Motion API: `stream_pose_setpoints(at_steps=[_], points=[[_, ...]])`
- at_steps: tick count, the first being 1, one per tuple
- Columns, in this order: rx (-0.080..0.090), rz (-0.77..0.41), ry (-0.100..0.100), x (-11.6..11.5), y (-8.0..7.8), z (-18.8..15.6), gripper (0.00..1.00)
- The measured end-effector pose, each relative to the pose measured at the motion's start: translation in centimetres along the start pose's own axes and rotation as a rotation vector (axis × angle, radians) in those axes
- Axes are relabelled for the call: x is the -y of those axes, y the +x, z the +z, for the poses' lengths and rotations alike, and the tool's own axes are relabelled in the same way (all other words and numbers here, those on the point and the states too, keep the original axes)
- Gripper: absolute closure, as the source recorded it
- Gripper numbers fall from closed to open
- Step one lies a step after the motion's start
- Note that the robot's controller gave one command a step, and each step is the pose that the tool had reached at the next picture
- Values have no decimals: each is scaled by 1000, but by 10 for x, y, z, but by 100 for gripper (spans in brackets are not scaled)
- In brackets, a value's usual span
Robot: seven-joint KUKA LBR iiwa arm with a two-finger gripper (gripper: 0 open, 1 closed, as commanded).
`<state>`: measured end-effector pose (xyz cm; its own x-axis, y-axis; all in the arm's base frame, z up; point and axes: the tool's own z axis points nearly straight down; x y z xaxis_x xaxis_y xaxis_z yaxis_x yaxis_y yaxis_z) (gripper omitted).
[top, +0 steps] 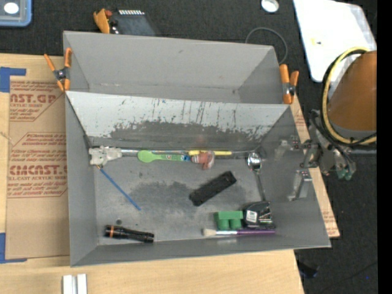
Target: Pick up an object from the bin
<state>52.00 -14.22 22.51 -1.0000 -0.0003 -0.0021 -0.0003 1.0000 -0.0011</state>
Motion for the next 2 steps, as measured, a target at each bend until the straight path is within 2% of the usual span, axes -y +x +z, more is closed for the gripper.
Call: stream_pose_setpoints(at_steps=[1, 2], points=[[0, 0, 0, 0, 0, 0, 0], [2, 1, -1, -48, 16, 39, 0]])
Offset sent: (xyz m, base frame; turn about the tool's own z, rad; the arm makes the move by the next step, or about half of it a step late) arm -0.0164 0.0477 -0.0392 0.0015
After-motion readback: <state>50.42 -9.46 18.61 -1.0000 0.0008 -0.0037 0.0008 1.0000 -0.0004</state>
